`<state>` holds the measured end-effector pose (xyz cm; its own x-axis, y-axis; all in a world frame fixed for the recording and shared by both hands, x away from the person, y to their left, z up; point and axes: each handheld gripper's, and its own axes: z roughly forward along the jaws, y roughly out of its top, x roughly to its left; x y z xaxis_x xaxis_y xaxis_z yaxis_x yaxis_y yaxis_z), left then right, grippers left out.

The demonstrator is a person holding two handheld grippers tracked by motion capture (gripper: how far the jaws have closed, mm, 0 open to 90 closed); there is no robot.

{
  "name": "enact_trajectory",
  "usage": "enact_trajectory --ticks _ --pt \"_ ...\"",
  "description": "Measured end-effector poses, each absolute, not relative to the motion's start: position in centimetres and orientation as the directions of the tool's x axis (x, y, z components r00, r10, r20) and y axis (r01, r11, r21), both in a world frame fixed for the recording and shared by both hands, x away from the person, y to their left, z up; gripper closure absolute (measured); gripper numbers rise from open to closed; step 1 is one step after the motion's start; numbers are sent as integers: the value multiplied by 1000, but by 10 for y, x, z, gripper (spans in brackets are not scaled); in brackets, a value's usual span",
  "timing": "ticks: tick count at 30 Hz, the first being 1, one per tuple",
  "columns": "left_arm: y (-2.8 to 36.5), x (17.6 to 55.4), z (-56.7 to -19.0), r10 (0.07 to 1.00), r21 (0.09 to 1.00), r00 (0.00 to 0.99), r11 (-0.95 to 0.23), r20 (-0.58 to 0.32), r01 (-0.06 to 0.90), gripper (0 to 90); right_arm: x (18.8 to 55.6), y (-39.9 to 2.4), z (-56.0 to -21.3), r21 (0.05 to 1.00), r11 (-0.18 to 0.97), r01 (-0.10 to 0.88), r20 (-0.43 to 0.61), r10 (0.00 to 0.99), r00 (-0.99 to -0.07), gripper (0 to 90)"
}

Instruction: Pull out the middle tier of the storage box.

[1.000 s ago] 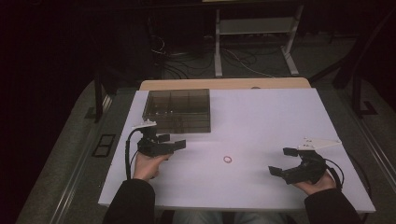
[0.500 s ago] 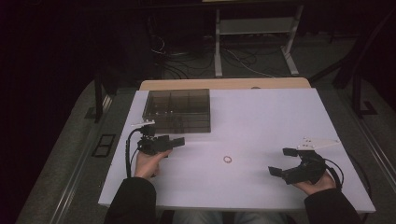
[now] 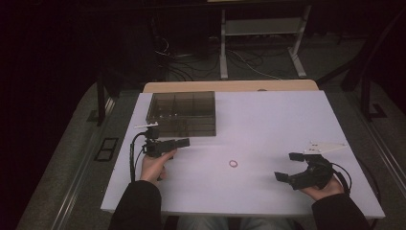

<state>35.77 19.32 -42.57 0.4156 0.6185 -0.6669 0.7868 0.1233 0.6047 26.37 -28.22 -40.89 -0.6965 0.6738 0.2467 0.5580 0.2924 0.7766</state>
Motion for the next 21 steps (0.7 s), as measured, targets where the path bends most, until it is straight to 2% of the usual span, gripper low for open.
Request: enact_trajectory --ticks 11,21 --pt "195 360 -430 587 558 360 195 -726 807 0 264 -282 -409 777 295 556 244 674 -698 4" --pt "195 361 -431 558 524 316 261 -768 811 55 264 -282 -410 775 298 558 244 673 -698 4"
